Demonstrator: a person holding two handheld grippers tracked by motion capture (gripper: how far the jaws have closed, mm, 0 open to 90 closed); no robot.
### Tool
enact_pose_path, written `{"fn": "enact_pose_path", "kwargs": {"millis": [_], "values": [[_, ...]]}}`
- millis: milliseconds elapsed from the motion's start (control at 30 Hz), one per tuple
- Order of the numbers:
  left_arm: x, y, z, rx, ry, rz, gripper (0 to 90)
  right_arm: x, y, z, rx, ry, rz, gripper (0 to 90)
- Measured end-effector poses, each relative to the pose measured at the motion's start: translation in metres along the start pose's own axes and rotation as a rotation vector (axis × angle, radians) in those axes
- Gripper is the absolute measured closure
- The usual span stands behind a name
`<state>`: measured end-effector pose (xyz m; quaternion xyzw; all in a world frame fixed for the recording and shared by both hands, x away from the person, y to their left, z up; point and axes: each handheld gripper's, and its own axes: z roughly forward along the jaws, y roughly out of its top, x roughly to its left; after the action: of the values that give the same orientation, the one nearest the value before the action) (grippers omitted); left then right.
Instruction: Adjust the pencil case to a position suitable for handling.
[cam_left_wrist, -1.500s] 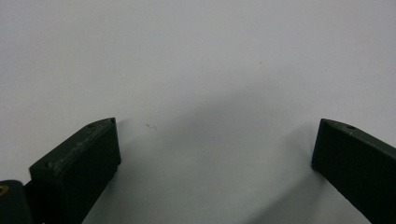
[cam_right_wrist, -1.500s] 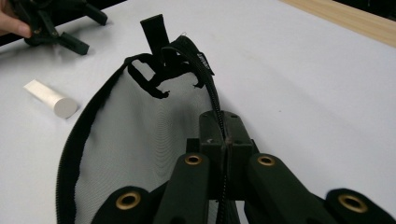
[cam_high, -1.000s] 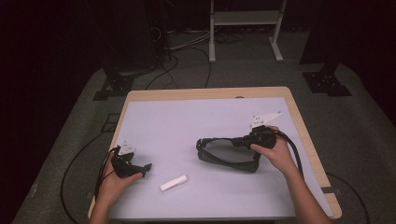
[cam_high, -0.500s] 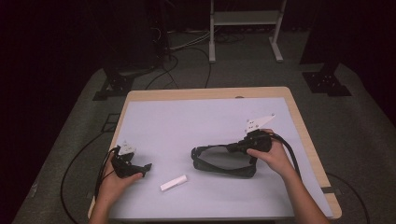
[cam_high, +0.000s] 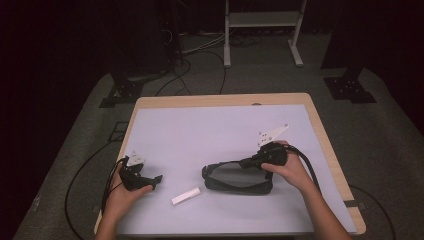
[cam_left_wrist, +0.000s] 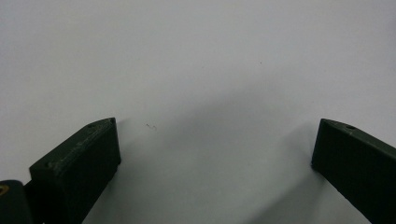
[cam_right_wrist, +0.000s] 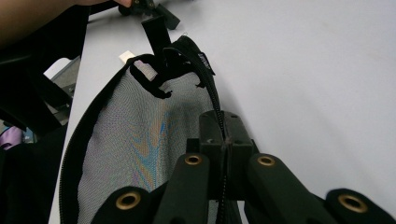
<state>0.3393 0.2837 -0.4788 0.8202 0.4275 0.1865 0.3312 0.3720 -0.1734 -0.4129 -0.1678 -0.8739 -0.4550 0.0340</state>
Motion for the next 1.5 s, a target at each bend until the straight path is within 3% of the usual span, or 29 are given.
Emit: {"fn": "enact_pose_path", "kwargs": {"millis": [633,1167,1500], "values": [[0.0,0.0,0.0,0.0,0.0,0.001,0.3,0.005,0.0,0.015,0.044,0.048,-0.008,87.7],[0.0,0.0,0.0,0.0,0.0,0.0,0.3,-0.001,-0.004,0.022,0.052,0.018,-0.006,87.1],[0.0,0.0,0.0,0.0,0.0,0.001,0.4,0.002,-0.002,0.019,0.044,0.012,-0.015,74.1]]}}
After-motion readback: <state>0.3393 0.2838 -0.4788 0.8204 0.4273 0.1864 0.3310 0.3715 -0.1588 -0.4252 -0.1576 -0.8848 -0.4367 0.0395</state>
